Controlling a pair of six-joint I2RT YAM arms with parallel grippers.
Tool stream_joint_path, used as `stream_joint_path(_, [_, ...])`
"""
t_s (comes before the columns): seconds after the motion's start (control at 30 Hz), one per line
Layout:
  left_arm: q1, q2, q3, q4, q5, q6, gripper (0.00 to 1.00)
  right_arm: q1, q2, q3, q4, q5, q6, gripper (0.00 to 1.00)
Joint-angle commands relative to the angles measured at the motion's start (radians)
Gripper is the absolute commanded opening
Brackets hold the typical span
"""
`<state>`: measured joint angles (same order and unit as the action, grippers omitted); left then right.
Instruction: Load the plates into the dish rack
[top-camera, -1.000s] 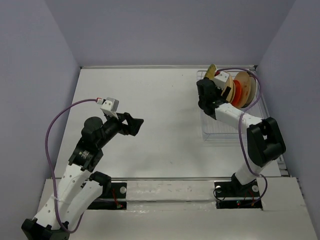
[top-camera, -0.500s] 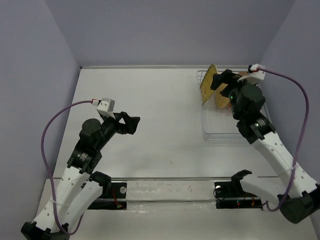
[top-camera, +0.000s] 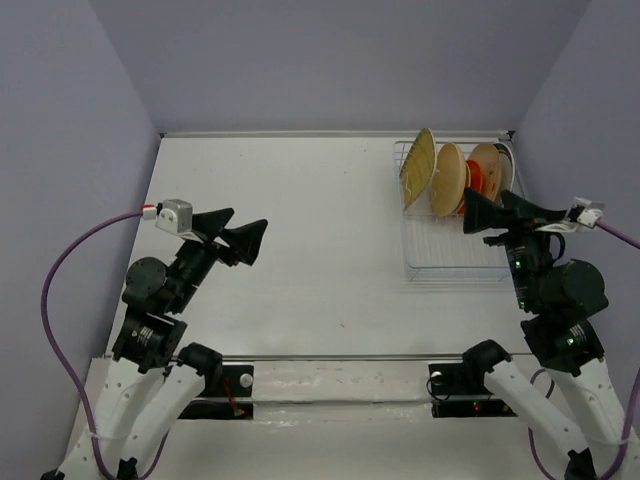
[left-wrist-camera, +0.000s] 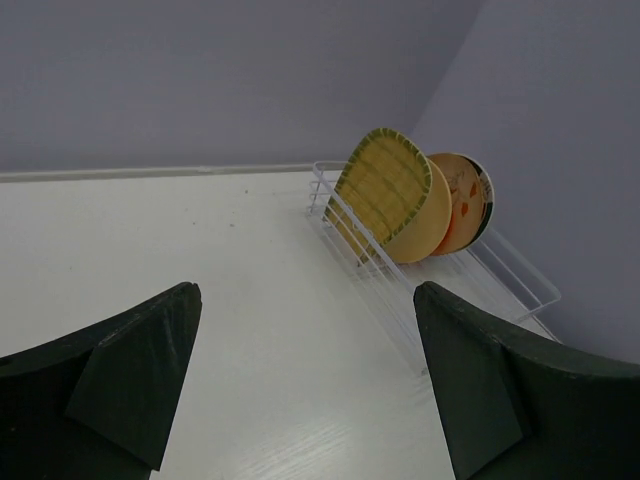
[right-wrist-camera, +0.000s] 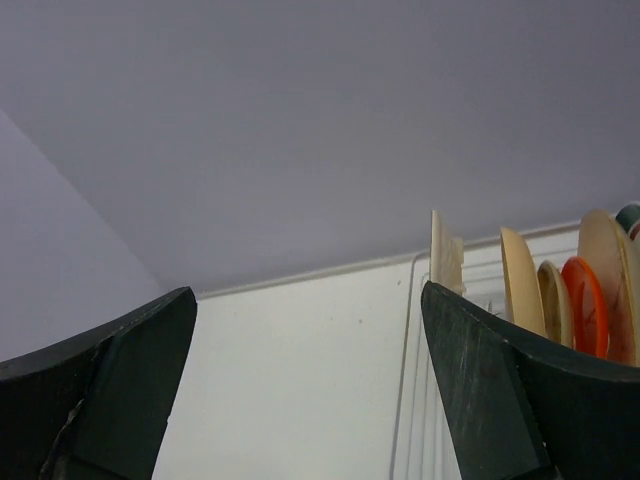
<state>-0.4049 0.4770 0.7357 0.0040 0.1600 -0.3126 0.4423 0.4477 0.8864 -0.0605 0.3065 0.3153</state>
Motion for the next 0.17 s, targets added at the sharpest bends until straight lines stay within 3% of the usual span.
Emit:
stream_joint_path(0.0, [-0.003, -0.018, 0.041, 0.056, 0.016, -0.003, 0.99, 0.009, 0.054, -0.037, -0.055, -0.081, 0.028, 1.00])
stream_joint_path(0.13, [-0.003, -0.024, 0.044, 0.033, 0.003, -0.010, 0.99, 0.009, 0.081, -0.026, -0.053, -0.095, 0.033, 1.00])
